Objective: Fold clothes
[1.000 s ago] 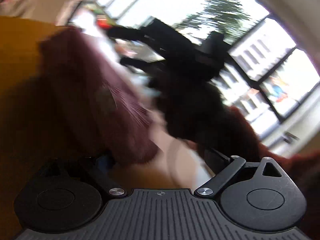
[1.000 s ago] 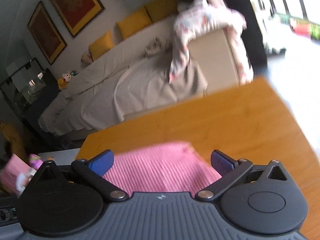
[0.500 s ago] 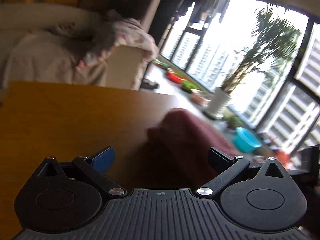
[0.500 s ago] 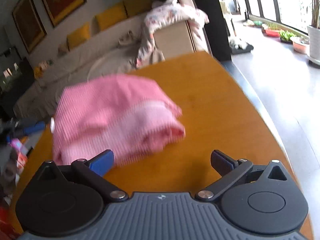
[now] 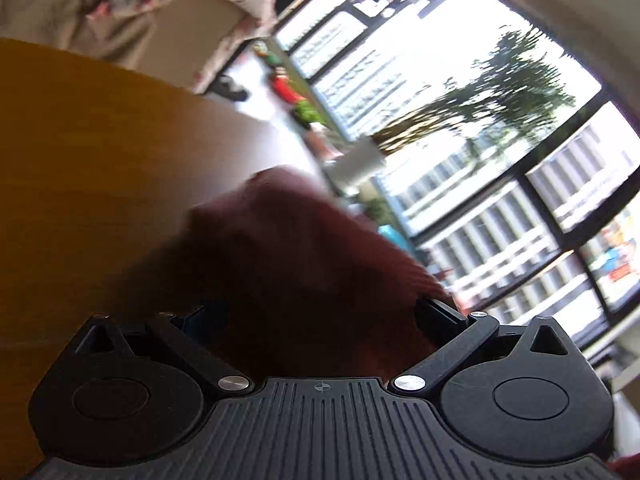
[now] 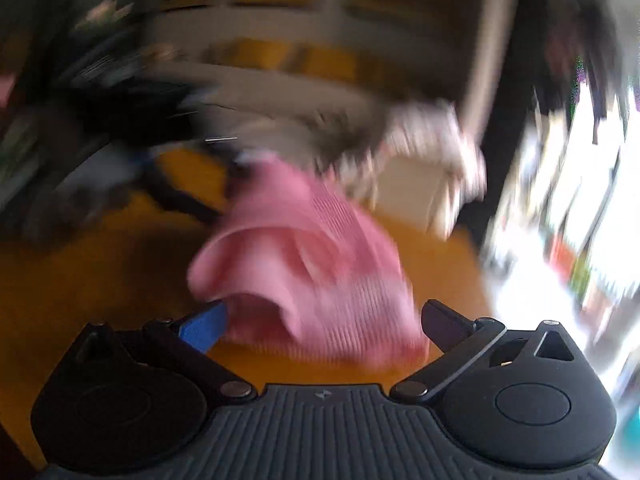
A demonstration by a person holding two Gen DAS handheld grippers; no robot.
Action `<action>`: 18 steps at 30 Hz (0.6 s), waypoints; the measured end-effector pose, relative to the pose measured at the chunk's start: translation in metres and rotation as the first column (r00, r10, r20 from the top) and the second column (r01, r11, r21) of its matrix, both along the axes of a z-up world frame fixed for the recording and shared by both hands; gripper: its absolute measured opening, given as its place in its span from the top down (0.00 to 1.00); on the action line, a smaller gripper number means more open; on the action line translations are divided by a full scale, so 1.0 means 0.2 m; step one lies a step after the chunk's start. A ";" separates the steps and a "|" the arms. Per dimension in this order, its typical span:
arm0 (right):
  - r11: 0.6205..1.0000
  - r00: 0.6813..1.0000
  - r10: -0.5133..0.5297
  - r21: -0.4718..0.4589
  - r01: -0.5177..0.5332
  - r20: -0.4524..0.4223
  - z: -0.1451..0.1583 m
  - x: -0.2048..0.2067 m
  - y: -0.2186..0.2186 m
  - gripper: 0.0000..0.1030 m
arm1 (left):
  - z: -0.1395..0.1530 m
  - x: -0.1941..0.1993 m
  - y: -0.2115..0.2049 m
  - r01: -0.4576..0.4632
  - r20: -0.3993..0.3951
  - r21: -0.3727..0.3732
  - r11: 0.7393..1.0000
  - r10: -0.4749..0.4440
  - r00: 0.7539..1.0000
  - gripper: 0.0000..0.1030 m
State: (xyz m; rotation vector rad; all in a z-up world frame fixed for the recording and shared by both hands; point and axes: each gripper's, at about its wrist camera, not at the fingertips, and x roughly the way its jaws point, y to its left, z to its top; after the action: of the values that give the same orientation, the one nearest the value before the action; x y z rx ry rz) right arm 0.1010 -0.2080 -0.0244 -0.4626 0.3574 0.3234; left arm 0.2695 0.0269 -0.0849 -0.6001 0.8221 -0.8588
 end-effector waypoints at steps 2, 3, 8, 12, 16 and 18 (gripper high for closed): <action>0.995 0.998 0.045 -0.088 -0.041 0.049 -0.02 0.03 0.09 0.00 | 0.04 0.04 -0.02 0.013 -0.006 -0.037 0.999 -0.013 1.000 0.01; 0.989 0.995 0.069 -0.133 -0.059 0.072 -0.03 0.04 0.14 0.00 | 0.04 0.06 -0.03 0.016 -0.010 -0.047 0.999 -0.016 1.000 0.01; 0.991 0.997 0.073 -0.113 -0.070 0.024 -0.06 0.24 0.20 0.00 | 0.05 0.08 0.01 -0.005 -0.014 -0.073 0.997 0.004 1.000 0.01; 0.983 0.989 0.109 -0.161 -0.092 0.099 -0.06 0.21 0.24 0.16 | 0.06 0.08 0.07 -0.029 -0.041 -0.129 0.991 0.024 0.999 0.00; 0.994 0.994 0.046 -0.108 -0.036 0.094 0.04 0.26 0.17 0.72 | 0.12 0.12 0.14 -0.072 -0.002 -0.121 0.990 0.073 0.997 0.00; 0.998 0.993 -0.015 -0.063 0.023 0.117 0.12 0.30 0.10 0.79 | 0.15 0.12 0.20 -0.104 0.020 -0.109 0.989 0.107 0.994 0.00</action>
State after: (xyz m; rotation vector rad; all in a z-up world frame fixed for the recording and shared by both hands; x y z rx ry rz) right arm 0.1619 -0.1870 0.0003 -0.5384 0.2585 0.2656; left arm 0.2934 0.0664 -0.0550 -0.7200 0.7177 -0.8161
